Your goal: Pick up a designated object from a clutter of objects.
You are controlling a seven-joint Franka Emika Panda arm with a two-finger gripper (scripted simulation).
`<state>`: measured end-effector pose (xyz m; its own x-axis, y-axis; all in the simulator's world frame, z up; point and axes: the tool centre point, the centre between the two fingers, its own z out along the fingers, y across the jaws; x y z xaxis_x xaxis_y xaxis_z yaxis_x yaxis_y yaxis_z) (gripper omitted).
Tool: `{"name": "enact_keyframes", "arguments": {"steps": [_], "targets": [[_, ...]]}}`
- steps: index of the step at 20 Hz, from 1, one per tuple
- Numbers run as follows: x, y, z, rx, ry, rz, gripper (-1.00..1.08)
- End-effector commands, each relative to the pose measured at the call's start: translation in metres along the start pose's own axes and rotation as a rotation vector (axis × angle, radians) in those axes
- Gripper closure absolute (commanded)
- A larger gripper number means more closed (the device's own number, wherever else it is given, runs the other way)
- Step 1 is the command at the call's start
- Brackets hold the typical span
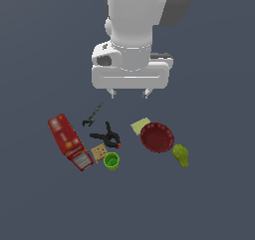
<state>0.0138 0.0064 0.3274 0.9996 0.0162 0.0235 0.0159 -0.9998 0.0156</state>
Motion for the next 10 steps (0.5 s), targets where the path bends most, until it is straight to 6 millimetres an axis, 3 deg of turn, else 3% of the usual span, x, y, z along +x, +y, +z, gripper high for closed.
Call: {"name": "enact_keyframes", "arguments": {"steps": [1,10], "targets": [[0.005,-0.006,0.006,-0.001,-0.001,0.003,-0.92],[0.037,-0.052,0.049,-0.003,-0.005,0.029,-0.92]]}}
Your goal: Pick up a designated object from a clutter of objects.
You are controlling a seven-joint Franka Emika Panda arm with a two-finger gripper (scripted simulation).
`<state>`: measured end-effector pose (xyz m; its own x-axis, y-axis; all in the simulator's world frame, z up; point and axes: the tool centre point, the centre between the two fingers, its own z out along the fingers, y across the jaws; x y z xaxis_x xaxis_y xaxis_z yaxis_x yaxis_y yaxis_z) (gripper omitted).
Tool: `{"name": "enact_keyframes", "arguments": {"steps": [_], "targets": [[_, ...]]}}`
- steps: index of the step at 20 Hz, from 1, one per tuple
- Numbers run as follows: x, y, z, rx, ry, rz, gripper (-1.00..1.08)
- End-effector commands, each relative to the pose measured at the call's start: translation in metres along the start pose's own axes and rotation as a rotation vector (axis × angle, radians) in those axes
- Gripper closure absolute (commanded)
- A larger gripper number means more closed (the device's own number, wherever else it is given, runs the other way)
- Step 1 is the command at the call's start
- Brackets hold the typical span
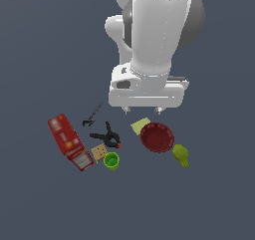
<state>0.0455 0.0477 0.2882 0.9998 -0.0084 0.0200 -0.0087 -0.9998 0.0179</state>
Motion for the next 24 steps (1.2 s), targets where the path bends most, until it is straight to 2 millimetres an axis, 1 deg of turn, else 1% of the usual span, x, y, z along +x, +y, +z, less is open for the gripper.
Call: {"name": "enact_keyframes", "arguments": {"steps": [1,8,12,15,19,24], "targets": [[0.010,-0.018,0.017,0.000,-0.002,0.009,-0.92],[0.034,-0.080,0.076,0.003,-0.007,0.041,-0.92],[0.041,-0.117,0.112,0.006,-0.010,0.060,-0.92],[0.043,-0.141,0.137,0.009,-0.013,0.073,-0.92],[0.043,-0.166,0.163,0.012,-0.016,0.086,-0.92],[0.042,-0.187,0.185,0.015,-0.020,0.098,-0.92]]}}
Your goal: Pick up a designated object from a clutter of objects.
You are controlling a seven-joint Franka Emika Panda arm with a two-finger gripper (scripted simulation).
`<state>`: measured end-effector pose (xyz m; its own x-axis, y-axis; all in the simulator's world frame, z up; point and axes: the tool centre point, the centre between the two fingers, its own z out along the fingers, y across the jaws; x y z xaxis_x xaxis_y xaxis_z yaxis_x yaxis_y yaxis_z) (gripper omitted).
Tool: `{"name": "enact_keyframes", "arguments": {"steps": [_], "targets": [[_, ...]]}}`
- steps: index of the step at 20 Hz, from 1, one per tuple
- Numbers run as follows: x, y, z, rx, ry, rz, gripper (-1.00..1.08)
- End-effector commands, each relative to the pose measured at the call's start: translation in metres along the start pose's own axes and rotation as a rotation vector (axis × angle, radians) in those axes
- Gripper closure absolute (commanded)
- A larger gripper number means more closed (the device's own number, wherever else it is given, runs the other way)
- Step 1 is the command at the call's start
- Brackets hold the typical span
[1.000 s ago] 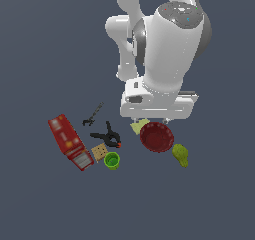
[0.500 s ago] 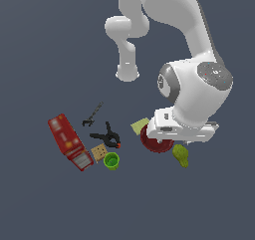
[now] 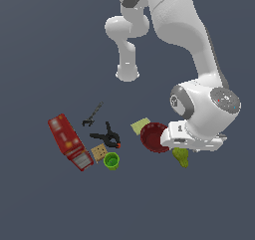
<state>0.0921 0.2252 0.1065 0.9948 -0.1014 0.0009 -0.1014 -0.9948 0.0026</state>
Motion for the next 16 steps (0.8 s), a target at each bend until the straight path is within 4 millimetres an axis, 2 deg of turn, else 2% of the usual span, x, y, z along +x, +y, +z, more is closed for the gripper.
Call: {"name": "enact_keyframes", "arguments": {"steps": [1,10,16], "targets": [[-0.001,-0.008,0.009,0.002,0.000,0.006,-0.92],[-0.003,-0.013,0.018,0.002,-0.002,0.008,-0.92],[-0.003,-0.013,0.045,0.002,-0.001,0.009,-0.92]]}}
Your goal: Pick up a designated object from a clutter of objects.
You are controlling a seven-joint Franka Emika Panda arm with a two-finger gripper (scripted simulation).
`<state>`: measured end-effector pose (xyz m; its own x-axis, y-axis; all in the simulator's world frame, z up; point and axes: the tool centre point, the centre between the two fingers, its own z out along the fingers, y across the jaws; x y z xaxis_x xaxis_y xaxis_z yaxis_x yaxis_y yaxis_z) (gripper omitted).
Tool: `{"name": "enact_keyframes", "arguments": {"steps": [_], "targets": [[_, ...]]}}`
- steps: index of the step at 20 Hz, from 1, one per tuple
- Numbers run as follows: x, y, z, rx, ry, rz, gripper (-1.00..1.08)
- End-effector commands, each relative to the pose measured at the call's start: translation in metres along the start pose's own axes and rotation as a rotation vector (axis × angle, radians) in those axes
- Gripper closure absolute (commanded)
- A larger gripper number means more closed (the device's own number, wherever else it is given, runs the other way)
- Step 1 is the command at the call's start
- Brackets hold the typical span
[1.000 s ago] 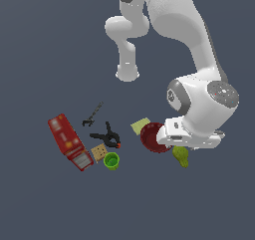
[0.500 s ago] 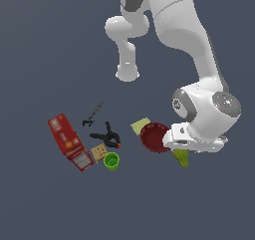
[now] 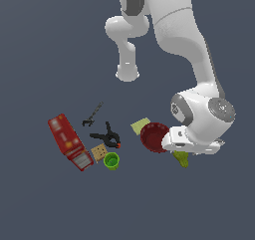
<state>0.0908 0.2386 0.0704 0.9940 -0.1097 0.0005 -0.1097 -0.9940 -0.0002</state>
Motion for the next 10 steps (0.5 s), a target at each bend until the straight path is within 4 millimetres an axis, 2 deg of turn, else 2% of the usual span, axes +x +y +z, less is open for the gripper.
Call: {"name": "enact_keyframes", "arguments": {"steps": [1,5,9,10], "targets": [[-0.001,0.000,0.014,0.000,-0.001,0.000,-0.92],[-0.001,0.000,0.028,0.000,-0.001,0.001,-0.92],[0.000,0.000,0.030,0.000,0.000,0.001,-0.92],[0.000,0.000,0.030,0.000,0.000,0.001,1.08]]}}
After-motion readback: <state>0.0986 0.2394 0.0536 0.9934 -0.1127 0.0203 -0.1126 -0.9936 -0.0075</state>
